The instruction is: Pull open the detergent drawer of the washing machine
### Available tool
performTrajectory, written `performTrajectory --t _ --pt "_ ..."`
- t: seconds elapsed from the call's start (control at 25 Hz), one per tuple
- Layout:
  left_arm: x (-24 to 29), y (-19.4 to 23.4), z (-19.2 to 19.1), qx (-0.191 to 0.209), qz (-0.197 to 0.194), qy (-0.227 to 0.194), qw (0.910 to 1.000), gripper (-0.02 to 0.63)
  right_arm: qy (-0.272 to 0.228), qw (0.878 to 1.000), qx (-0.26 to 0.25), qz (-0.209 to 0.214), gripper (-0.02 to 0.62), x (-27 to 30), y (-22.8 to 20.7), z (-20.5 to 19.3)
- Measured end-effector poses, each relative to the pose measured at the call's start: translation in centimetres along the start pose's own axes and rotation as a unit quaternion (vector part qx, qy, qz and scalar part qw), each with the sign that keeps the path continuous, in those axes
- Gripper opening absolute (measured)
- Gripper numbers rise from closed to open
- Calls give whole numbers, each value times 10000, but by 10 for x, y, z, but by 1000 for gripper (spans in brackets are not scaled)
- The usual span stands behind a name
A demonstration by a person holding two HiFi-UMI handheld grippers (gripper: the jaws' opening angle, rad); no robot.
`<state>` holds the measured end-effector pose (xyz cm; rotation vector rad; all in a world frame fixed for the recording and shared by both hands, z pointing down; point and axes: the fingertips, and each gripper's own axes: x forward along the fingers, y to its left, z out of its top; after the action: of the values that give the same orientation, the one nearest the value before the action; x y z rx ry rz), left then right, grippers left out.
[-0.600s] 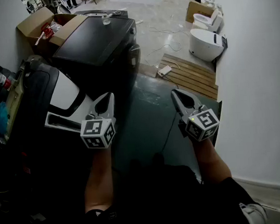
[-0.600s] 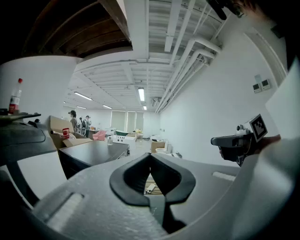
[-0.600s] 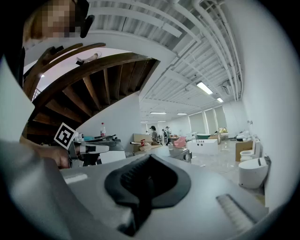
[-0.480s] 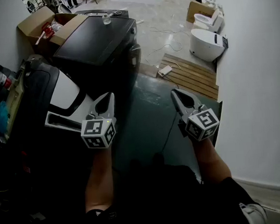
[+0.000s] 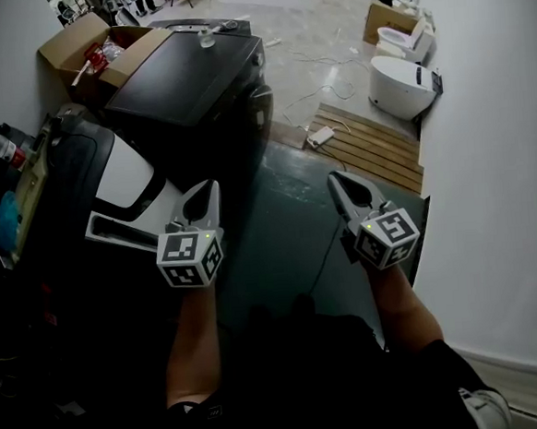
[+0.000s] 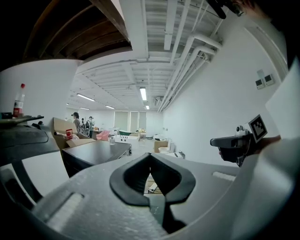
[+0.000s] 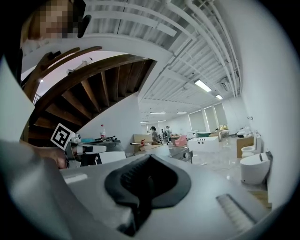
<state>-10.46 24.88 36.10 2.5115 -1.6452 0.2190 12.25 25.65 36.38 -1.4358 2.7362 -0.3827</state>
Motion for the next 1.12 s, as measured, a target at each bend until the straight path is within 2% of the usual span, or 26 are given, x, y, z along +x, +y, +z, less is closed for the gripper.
performTrajectory --t 0.12,0.28,0.64,0.76,1.12 --pt "3 -11 0 6 16 12 10000 3 6 10000 -10 -18 2 -7 -10 1" --pt "4 -27 -2 -31 85 28 10000 3 -47 9995 296 34 2 -21 -23 1" --pt "3 -52 -12 -145 259 76 9995 3 148 9991 328 244 3 -44 -43 -17" --pt "6 -53 -12 -164 300 90 9994 3 144 9982 531 251 3 -43 -45 -13" --pt "37 -44 -15 -246 218 45 9994 3 233 9984 483 171 3 -24 -67 -15"
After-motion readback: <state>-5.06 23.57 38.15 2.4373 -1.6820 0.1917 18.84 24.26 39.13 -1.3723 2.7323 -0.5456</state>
